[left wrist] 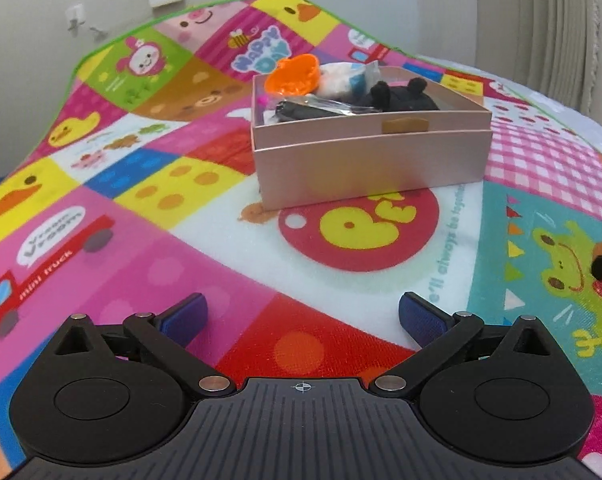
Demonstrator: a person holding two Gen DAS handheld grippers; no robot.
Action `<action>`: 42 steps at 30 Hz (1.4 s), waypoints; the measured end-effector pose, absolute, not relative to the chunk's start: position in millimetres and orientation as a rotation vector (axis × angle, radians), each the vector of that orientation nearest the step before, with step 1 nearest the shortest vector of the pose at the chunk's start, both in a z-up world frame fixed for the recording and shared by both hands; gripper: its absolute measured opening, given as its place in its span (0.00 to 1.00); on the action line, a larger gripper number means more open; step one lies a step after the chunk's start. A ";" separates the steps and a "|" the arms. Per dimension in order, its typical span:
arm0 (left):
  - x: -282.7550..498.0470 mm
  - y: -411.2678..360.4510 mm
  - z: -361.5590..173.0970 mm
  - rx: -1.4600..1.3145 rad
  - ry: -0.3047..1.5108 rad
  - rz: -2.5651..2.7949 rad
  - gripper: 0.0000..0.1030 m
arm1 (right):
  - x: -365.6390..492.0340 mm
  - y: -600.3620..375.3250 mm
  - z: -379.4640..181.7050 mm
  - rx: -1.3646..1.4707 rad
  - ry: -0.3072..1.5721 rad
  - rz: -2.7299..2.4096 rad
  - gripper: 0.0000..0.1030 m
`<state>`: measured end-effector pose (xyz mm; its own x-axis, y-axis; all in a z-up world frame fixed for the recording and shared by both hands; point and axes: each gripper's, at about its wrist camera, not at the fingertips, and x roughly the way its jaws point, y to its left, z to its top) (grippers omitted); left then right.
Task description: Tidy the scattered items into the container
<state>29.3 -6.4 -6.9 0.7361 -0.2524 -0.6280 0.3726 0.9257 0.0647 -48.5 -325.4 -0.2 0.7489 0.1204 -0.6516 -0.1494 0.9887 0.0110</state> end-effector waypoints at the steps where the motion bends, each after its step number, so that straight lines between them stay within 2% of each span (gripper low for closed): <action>1: 28.6 -5.9 -6.7 0.189 0.655 -0.346 1.00 | -48.7 -329.1 -3.1 -0.037 0.682 0.169 1.00; 4: 25.8 -7.6 -6.4 0.202 0.646 -0.336 1.00 | -57.9 -333.1 -11.1 -0.067 0.591 0.214 1.00; 8: 25.6 -5.5 -7.8 0.190 0.645 -0.337 1.00 | -60.5 -326.0 -10.6 -0.108 0.576 0.193 1.00; 13: 28.7 1.2 -8.0 0.146 0.654 -0.354 1.00 | -56.6 -338.8 -11.3 -0.021 0.592 0.223 1.00; 42: 27.3 -1.2 -8.1 0.156 0.654 -0.350 1.00 | -57.3 -334.7 -11.6 -0.035 0.592 0.217 1.00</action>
<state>27.3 -1.2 -8.1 0.7380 -0.2685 -0.6190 0.3656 0.9302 0.0324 -57.3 -334.7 -11.6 0.8080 0.1925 -0.5569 -0.2125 0.9767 0.0295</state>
